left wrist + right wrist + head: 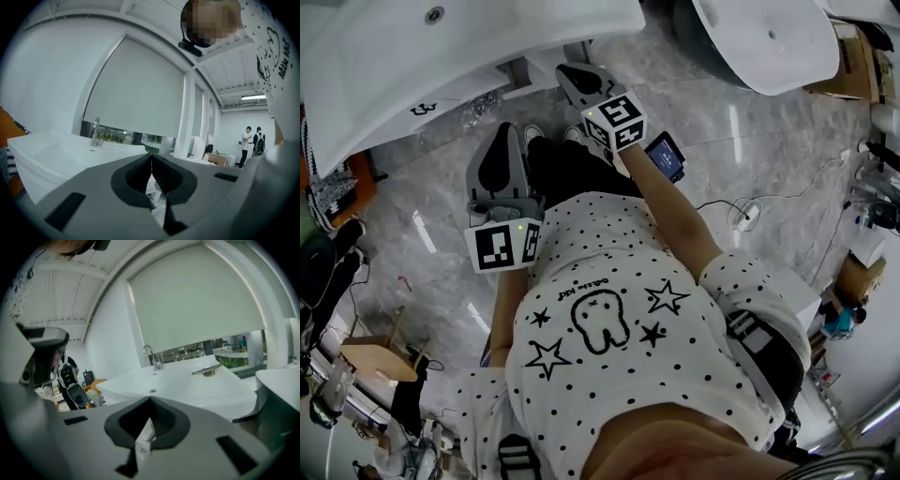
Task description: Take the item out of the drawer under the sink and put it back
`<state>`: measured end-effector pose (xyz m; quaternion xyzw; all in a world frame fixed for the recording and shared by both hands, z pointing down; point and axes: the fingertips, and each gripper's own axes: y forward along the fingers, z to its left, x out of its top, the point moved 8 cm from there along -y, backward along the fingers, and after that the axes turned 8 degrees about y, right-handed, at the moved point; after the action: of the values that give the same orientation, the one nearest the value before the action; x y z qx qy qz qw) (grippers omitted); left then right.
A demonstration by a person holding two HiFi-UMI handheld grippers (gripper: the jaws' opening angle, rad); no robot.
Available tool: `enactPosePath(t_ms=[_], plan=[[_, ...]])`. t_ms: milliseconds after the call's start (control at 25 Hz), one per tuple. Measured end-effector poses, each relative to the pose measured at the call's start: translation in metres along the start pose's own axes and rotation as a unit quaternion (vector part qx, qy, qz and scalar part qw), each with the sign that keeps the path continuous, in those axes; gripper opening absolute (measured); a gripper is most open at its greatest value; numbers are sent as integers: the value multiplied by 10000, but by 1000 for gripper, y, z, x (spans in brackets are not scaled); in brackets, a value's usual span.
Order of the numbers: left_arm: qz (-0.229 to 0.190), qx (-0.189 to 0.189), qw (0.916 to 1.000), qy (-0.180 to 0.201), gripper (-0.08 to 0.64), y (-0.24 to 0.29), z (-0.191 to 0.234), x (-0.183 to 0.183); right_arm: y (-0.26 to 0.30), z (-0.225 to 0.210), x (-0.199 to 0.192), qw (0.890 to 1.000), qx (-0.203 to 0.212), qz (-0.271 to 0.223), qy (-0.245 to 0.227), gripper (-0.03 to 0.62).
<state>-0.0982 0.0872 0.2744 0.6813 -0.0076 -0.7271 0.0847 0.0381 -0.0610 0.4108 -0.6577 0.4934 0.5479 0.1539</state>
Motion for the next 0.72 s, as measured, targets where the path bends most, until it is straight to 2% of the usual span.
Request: enactPosePath(t_ms=[280, 480, 720], plan=[[-196, -119, 9997, 86, 5, 7, 0, 11, -35, 9, 48, 9965, -89, -828, 0, 12], [-360, -205, 9991, 78, 5, 13, 0, 21, -63, 20, 87, 9886, -172, -1492, -97, 12], [-527, -411, 9977, 57, 5, 17, 14, 37, -88, 43, 124, 9787, -305, -2019, -223, 12]])
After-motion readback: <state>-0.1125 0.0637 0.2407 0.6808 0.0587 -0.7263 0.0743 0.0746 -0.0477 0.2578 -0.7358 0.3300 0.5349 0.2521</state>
